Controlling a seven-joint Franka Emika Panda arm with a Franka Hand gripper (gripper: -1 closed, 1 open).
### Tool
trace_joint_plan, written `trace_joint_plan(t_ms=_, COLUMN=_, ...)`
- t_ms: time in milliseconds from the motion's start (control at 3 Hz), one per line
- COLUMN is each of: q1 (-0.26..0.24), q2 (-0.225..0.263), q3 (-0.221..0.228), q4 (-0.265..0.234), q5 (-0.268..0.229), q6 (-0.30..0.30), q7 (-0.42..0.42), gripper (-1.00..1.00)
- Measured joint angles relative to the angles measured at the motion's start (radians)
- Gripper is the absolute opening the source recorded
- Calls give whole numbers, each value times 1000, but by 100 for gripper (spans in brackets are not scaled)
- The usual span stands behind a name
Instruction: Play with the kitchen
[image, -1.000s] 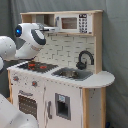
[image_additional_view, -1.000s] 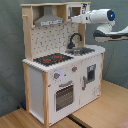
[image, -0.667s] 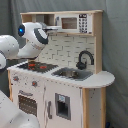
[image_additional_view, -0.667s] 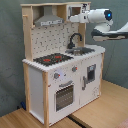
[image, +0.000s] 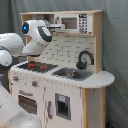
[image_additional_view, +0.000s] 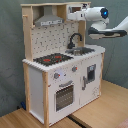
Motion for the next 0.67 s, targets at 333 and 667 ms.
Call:
trace_joint_plan(t_ms=333, q1=-59, q2=9, q3=57, q4=41, q5=0, q6=0, q7=39, gripper=100)
trace_joint_plan(t_ms=667, q1=-64, q2=9, q3=65, q4=42, q5=0, q6=0, q7=49, gripper=100)
